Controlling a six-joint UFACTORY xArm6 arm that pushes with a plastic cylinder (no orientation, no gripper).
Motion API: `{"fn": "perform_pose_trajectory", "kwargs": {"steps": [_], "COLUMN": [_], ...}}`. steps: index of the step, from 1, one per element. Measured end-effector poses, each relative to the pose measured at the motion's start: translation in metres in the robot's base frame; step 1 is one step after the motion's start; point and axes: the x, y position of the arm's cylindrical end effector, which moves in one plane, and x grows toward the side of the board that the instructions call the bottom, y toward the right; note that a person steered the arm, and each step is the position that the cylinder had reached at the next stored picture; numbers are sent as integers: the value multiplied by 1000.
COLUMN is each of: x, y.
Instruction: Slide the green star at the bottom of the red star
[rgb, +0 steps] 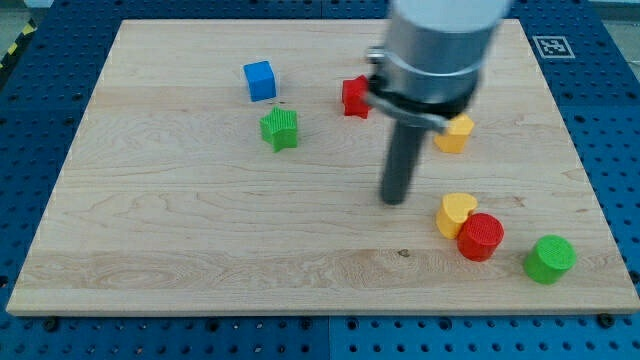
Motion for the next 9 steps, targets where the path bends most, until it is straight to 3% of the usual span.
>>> {"fn": "perform_pose_trajectory", "kwargs": {"steps": [1,3,4,7,9], "x": [-9,-107,-117,-79,-89], "y": [-92,-185,-169,-56,-36]}}
